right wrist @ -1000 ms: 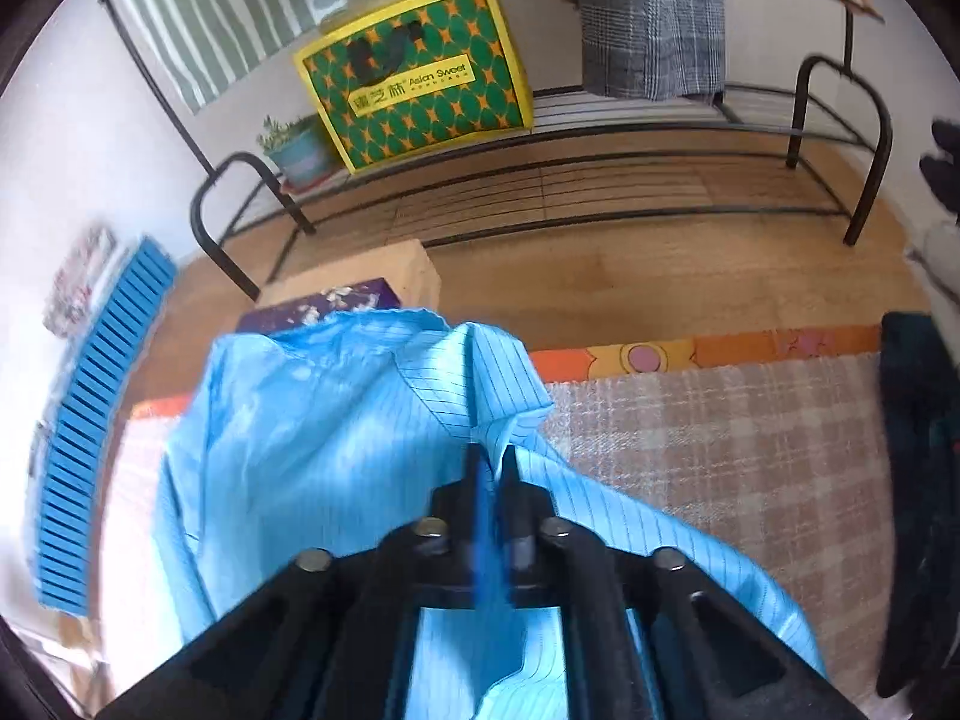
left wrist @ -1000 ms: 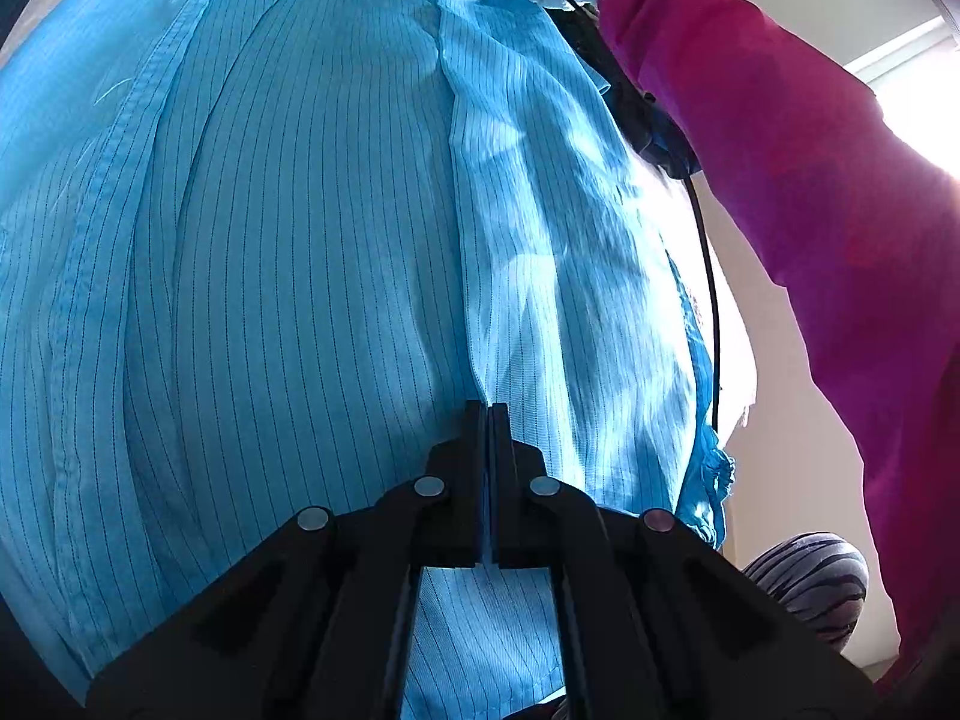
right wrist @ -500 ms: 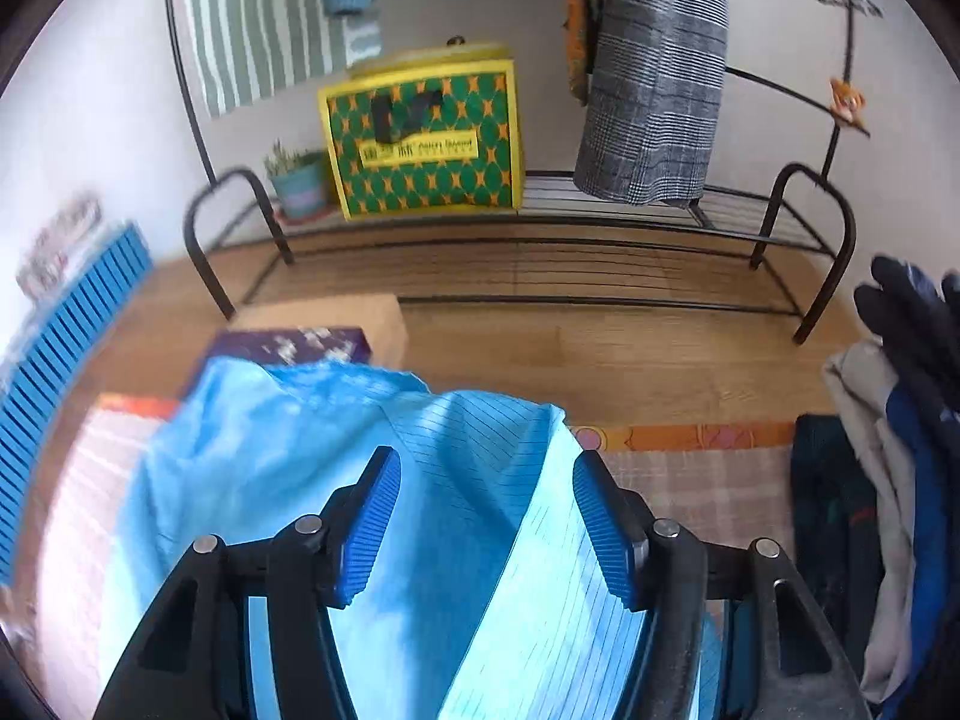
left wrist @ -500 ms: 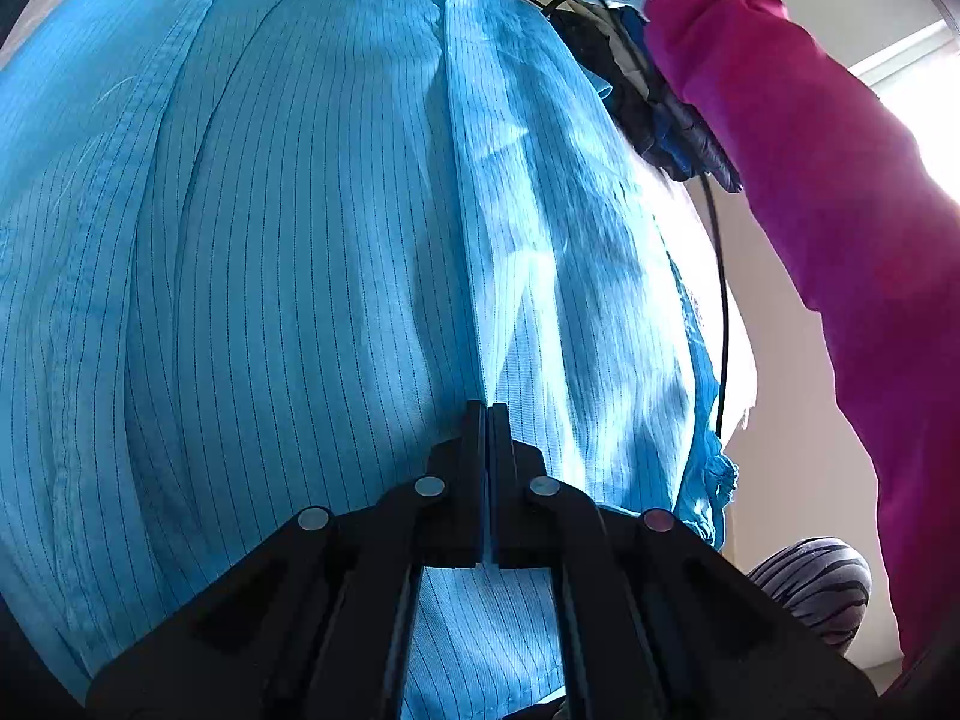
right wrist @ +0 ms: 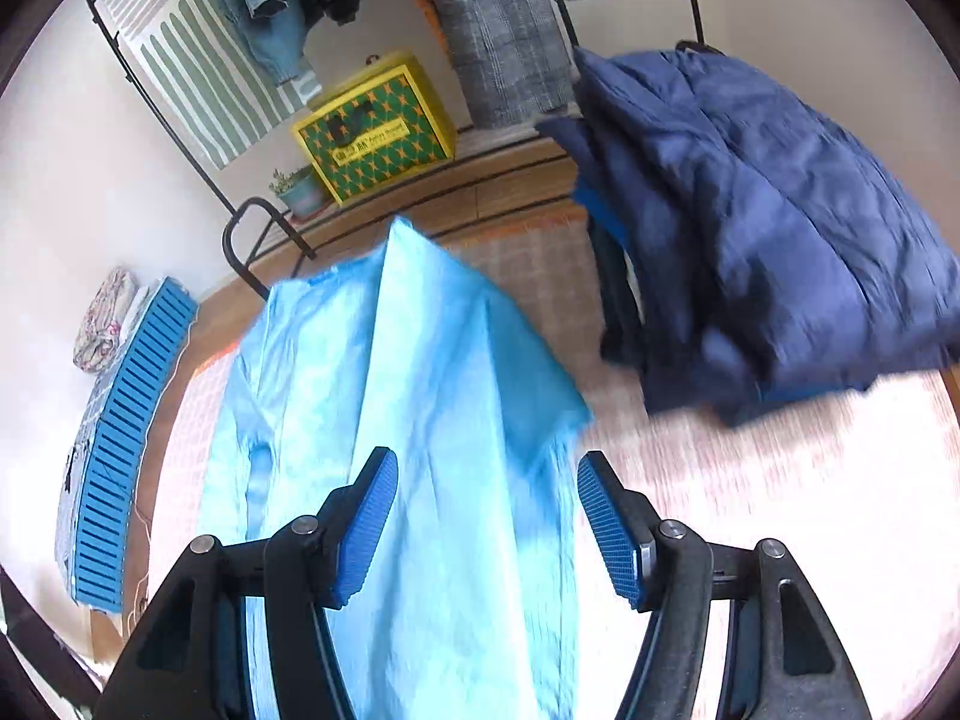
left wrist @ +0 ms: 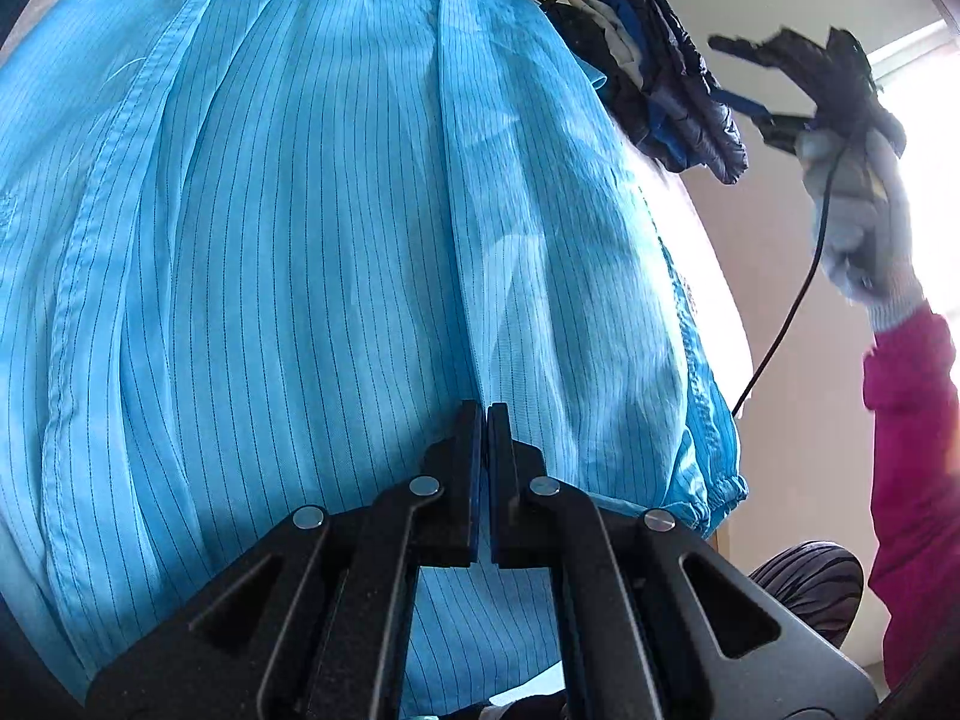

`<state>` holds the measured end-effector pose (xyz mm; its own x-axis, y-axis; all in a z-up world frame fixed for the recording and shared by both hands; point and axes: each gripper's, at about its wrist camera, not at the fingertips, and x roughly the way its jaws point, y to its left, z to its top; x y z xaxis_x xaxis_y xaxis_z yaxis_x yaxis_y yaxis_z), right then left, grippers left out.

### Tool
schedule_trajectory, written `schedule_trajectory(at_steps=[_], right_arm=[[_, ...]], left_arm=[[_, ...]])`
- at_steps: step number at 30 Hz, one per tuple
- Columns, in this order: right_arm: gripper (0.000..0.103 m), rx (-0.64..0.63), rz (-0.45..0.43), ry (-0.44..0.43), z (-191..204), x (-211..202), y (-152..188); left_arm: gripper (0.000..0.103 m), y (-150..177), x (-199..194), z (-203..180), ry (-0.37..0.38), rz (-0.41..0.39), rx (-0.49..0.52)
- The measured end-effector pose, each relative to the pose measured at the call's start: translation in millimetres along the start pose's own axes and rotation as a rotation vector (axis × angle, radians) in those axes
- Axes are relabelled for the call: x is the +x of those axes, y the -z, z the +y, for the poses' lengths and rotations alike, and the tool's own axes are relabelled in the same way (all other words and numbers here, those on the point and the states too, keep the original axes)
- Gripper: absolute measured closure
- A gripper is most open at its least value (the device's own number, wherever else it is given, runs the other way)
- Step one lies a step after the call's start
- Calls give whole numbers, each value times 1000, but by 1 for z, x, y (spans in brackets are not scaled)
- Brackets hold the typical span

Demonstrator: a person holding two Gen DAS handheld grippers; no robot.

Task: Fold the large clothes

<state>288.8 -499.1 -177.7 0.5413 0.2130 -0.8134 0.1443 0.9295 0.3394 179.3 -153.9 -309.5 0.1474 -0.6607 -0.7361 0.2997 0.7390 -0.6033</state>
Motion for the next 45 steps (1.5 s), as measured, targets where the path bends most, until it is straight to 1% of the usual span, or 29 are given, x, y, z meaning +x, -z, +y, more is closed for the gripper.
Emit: schedule_trajectory(at_steps=[2, 4, 6, 7, 8, 10, 12, 14, 15, 16, 17, 18, 19, 20, 21, 22, 24, 26, 28, 30, 31, 32, 33, 34, 36, 38, 40, 43, 45], right_arm=[[37, 10, 47, -20, -4, -11, 38], [37, 10, 95, -16, -3, -15, 75], [37, 6, 134, -25, -3, -13, 106], [37, 8, 157, -29, -3, -10, 119], [37, 15, 178, -37, -4, -7, 132], [37, 34, 225, -52, -6, 5, 152], [37, 42, 254, -49, -8, 14, 172], [37, 51, 281, -50, -10, 23, 185], [37, 56, 283, -52, -12, 26, 190], [36, 47, 264, -49, -11, 24, 192], [36, 41, 267, -53, -11, 23, 191], [36, 46, 263, -71, -12, 22, 192], [48, 51, 262, -94, -11, 21, 194], [61, 51, 277, -129, -9, 22, 197], [93, 54, 306, -171, -7, 25, 200], [96, 53, 317, -200, -5, 24, 202], [96, -14, 325, -237, 7, 18, 207], [96, -92, 321, -271, 20, 9, 210], [95, -120, 307, -274, 22, 2, 209], [95, -116, 290, -306, 18, -2, 203], [86, -109, 275, -311, 15, -4, 197], [73, -91, 258, -302, 10, -6, 188], [48, -61, 236, -304, 2, -8, 181], [43, -16, 210, -325, -6, -10, 174], [43, 71, 185, -362, -24, -8, 158], [43, 105, 162, -310, -36, -2, 145], [43, 124, 164, -261, -45, 13, 135], [44, 179, 201, -252, -51, 42, 127], [44, 192, 201, -235, -52, 56, 118]], left_arm=[[103, 3, -5, 0, 5, 2, -22], [103, 6, -15, 1, 10, -12, -49], [102, 8, -27, 2, 38, -30, -85], [92, 7, -32, 3, 51, -39, -108], [75, 7, -38, 4, 57, -52, -132], [61, 5, -46, 2, 56, -82, -157], [61, 1, -45, -3, 46, -70, -143], [61, -2, -36, -9, 9, -37, -121], [61, -2, -29, -12, -15, -23, -114], [61, 0, -22, -13, -32, -2, -107], [64, 2, -13, -14, -46, 24, -103], [72, 5, -5, -15, -46, 42, -99], [91, 9, -4, -15, -64, 31, -86], [100, 13, -3, -17, -86, 19, -68], [100, 18, -4, -18, -87, 12, -54], [103, 24, -7, -16, -87, 11, -48], [103, 37, -13, -14, -94, 17, -38], [103, 49, -19, -18, -120, 16, -8], [103, 56, -23, -22, -135, 15, 13], [103, 60, -24, -25, -145, 15, 26], [103, 62, -24, -26, -143, 19, 27], [103, 62, -24, -25, -144, 20, 26], [103, 62, -24, -26, -144, 20, 27], [103, 61, -24, -26, -147, 21, 31], [103, 62, -28, -25, -166, 12, 35], [103, 65, -36, -21, -201, -2, 36], [103, 67, -41, -15, -210, -5, 21], [103, 70, -46, -12, -226, -4, 18], [103, 73, -48, -12, -242, -4, 28]])
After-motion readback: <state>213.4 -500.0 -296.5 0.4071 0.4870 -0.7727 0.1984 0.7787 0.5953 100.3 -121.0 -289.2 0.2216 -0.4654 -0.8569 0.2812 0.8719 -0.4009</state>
